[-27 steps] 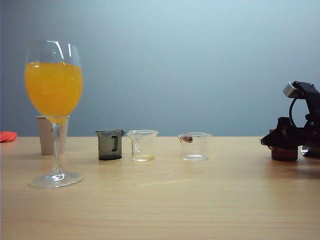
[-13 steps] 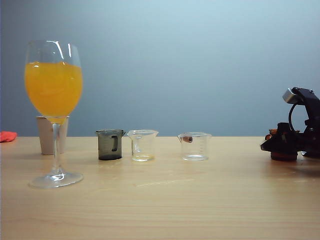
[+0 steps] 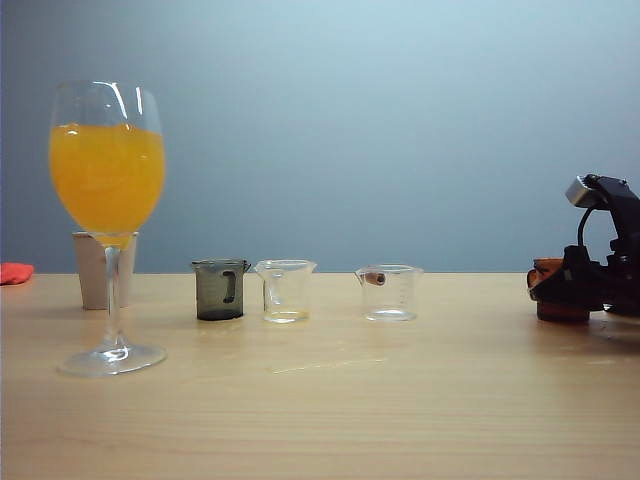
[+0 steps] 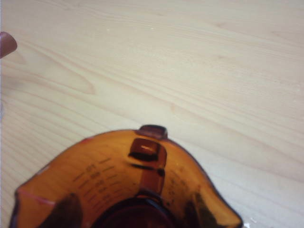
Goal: Pick up the fourth measuring cup from the left, pour the grenadine inside into the goblet, and finally put the measuring cup back in its original place.
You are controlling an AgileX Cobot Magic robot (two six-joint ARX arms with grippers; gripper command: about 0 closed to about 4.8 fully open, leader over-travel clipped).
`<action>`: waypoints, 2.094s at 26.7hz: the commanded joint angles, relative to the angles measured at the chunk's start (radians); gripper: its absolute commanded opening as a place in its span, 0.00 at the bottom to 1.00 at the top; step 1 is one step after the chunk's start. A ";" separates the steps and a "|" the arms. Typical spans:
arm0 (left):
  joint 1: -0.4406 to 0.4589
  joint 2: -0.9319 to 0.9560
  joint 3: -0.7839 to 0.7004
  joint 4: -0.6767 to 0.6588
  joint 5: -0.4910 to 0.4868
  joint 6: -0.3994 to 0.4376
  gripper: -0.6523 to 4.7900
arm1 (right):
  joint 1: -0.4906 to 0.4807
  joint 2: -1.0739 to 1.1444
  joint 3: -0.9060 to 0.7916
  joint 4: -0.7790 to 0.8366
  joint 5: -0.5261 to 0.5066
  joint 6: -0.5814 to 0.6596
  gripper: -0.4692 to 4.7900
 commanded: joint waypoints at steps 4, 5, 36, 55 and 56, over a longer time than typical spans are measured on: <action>0.000 -0.002 0.004 0.014 0.006 -0.001 0.11 | 0.001 -0.002 0.003 0.017 -0.006 0.002 0.29; 0.000 -0.002 0.004 0.013 0.006 -0.001 0.11 | 0.001 -0.002 0.003 0.017 -0.006 0.002 0.23; 0.001 -0.002 0.004 0.079 -0.024 -0.038 0.11 | 0.197 -0.500 0.004 -0.153 0.121 0.157 0.08; 0.001 -0.002 0.004 0.080 -0.058 -0.039 0.11 | 0.557 -0.546 0.468 -0.707 0.290 0.152 0.08; 0.001 -0.002 0.004 0.080 -0.069 -0.040 0.11 | 0.565 -0.535 0.491 -0.730 0.290 0.151 0.08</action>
